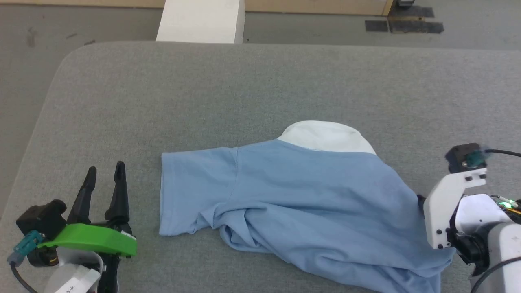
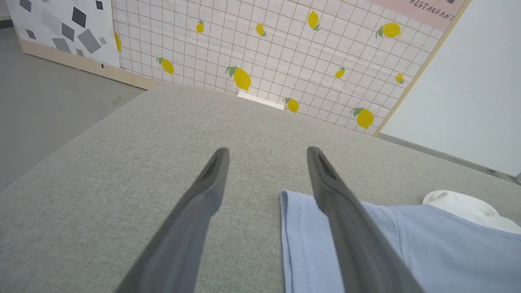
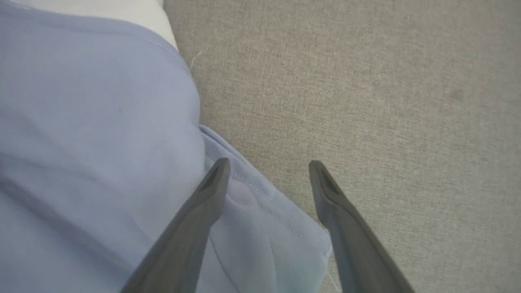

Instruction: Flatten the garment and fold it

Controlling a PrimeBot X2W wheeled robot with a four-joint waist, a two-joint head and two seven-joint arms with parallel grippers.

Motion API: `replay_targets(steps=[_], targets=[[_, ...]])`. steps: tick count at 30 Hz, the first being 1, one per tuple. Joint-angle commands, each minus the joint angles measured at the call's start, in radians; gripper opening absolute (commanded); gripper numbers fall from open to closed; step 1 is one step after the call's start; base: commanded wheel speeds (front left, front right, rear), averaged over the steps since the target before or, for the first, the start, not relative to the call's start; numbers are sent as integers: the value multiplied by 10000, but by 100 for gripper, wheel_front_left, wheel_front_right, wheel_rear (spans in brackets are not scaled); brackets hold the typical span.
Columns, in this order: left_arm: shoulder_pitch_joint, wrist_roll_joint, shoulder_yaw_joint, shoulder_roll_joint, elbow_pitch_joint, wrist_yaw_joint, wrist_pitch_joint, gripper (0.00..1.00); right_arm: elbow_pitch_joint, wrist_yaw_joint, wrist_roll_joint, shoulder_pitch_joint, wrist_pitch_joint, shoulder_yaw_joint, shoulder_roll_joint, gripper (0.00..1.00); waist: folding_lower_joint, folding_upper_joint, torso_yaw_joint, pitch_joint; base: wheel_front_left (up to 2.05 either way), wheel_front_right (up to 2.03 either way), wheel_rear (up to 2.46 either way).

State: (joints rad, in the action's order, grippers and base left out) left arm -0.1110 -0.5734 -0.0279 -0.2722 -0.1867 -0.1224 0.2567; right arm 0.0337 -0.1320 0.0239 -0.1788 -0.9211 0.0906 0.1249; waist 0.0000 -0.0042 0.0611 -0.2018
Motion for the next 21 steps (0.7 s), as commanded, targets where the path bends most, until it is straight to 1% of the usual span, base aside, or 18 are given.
replay_targets(steps=[1,4,9,12,13,14,15,16,21], targets=[[-176,-85,-10,-80,10,-4,6,100,-221,13,-151,-217,-113,-171,145,100,0,42,136,-202,0,0,0],[-258,-147,-15,-107,-13,-14,12,100,-707,13,-247,-264,-407,-601,293,100,0,42,221,-332,0,0,0],[-308,-214,18,-189,-73,-29,23,100,-1291,13,-41,-61,-1019,-1545,463,100,0,42,269,-445,0,0,0],[-312,-235,33,-222,-92,-34,27,100,-1453,13,87,-64,-1191,-1835,569,100,0,42,254,-477,0,0,0],[-314,-242,38,-232,-99,-35,29,100,-1522,13,159,-88,-1287,-1875,583,98,0,42,244,-488,0,0,0],[-317,-248,40,-239,-104,-37,30,100,-1559,13,234,-116,-1330,-1854,566,35,0,42,234,-489,0,0,0],[-330,-249,37,-245,-104,-38,31,100,-1562,13,279,-178,-1318,-1810,564,11,0,42,224,-487,0,0,0],[-339,-251,31,-246,-103,-39,32,100,-1564,13,299,-234,-1320,-1737,569,0,0,42,216,-487,0,0,0],[-396,-251,11,-270,-76,-44,37,100,-1412,13,190,-925,-727,-650,328,0,0,42,145,-510,0,0,0]])
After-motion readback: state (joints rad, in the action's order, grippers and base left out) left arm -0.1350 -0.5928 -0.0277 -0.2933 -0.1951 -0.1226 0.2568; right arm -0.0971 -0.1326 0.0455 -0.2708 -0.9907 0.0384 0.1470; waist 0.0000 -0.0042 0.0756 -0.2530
